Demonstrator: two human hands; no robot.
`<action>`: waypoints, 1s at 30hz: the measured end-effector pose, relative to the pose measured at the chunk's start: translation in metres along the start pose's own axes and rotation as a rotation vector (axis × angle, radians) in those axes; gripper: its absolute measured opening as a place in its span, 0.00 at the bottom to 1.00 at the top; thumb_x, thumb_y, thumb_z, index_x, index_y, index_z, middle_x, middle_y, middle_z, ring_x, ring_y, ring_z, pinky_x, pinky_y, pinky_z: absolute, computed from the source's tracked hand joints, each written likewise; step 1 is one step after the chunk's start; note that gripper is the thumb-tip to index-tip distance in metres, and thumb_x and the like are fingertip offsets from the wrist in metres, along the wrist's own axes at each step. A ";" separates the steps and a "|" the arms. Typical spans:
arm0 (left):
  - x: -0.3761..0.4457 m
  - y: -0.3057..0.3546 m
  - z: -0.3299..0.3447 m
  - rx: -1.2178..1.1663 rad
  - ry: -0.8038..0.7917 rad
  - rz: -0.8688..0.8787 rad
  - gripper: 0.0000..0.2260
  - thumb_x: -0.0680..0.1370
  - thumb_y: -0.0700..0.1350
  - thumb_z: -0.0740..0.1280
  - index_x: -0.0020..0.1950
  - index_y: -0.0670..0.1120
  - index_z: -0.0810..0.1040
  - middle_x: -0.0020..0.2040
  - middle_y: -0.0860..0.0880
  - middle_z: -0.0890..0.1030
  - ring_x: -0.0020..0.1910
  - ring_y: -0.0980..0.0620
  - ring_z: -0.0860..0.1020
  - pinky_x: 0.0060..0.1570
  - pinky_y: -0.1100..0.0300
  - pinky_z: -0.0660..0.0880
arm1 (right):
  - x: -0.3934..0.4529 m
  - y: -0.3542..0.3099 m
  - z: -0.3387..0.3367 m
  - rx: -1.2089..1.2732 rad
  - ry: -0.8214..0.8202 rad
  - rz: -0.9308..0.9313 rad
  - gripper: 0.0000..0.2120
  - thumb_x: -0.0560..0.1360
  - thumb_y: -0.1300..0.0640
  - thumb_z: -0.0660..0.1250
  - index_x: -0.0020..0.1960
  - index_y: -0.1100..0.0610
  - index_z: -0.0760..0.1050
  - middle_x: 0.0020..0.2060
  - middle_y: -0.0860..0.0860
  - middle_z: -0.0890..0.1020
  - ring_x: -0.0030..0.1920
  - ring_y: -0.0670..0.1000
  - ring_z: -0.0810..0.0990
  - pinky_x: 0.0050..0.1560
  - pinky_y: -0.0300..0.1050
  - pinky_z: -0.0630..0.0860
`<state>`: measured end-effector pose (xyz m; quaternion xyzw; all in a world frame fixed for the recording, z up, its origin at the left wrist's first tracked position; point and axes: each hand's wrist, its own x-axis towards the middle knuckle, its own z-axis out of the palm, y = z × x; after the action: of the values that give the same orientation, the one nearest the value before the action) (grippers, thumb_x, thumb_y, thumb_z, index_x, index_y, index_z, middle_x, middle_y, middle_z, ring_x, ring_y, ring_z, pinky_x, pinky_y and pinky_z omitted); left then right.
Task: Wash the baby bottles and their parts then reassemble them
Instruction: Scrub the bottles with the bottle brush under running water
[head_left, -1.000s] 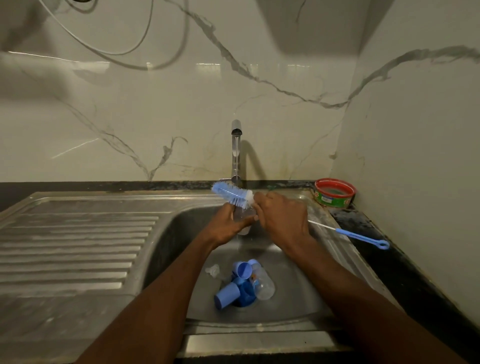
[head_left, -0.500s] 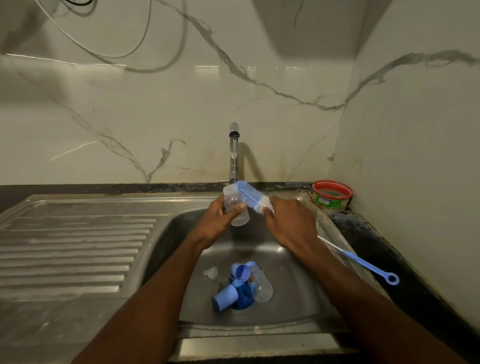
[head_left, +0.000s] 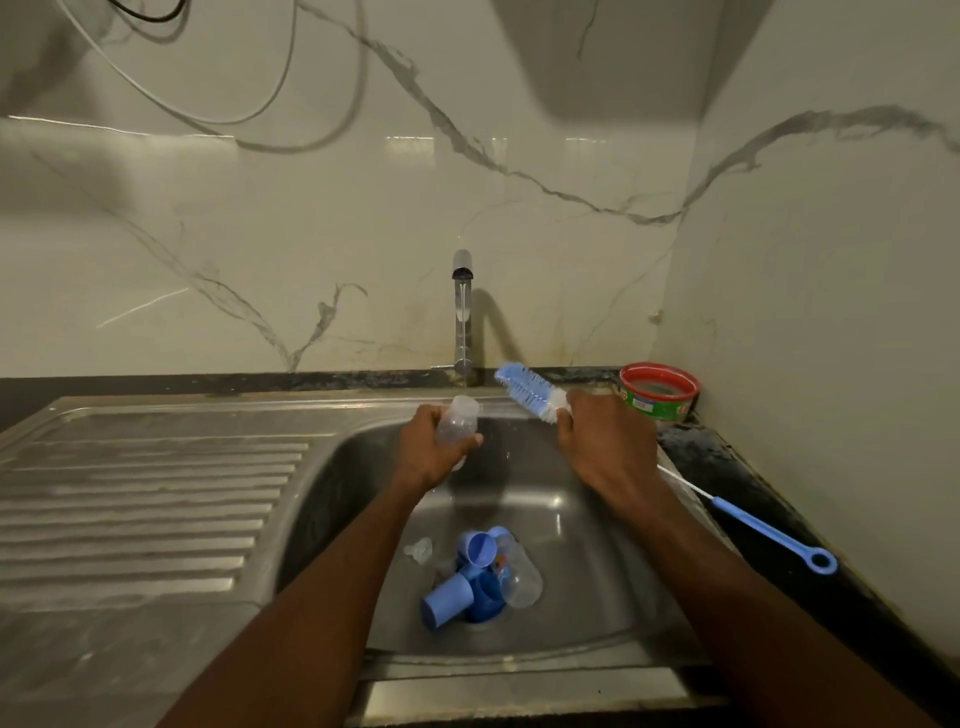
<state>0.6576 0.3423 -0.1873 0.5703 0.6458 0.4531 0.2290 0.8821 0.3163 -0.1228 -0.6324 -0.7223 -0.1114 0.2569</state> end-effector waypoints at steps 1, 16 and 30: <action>0.000 -0.002 0.003 -0.056 -0.017 -0.056 0.25 0.74 0.50 0.77 0.67 0.47 0.72 0.63 0.46 0.78 0.55 0.51 0.77 0.45 0.62 0.75 | 0.000 0.000 0.001 -0.009 0.001 -0.007 0.11 0.79 0.45 0.62 0.56 0.50 0.77 0.48 0.52 0.83 0.45 0.55 0.82 0.39 0.47 0.73; 0.005 -0.005 -0.003 0.556 0.007 0.280 0.27 0.70 0.49 0.80 0.65 0.53 0.74 0.62 0.51 0.78 0.65 0.48 0.74 0.65 0.46 0.71 | -0.001 0.002 -0.001 -0.155 -0.074 -0.028 0.12 0.78 0.47 0.64 0.56 0.50 0.80 0.50 0.52 0.83 0.50 0.55 0.82 0.40 0.44 0.66; 0.007 0.012 -0.014 1.018 -0.068 0.554 0.29 0.71 0.44 0.78 0.70 0.53 0.73 0.70 0.49 0.74 0.73 0.47 0.68 0.77 0.42 0.57 | 0.005 0.013 -0.003 -0.223 -0.206 -0.182 0.19 0.73 0.39 0.68 0.58 0.48 0.81 0.51 0.51 0.83 0.50 0.53 0.81 0.42 0.45 0.71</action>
<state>0.6503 0.3434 -0.1689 0.7704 0.6015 0.1101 -0.1806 0.8950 0.3216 -0.1200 -0.5970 -0.7823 -0.1483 0.0986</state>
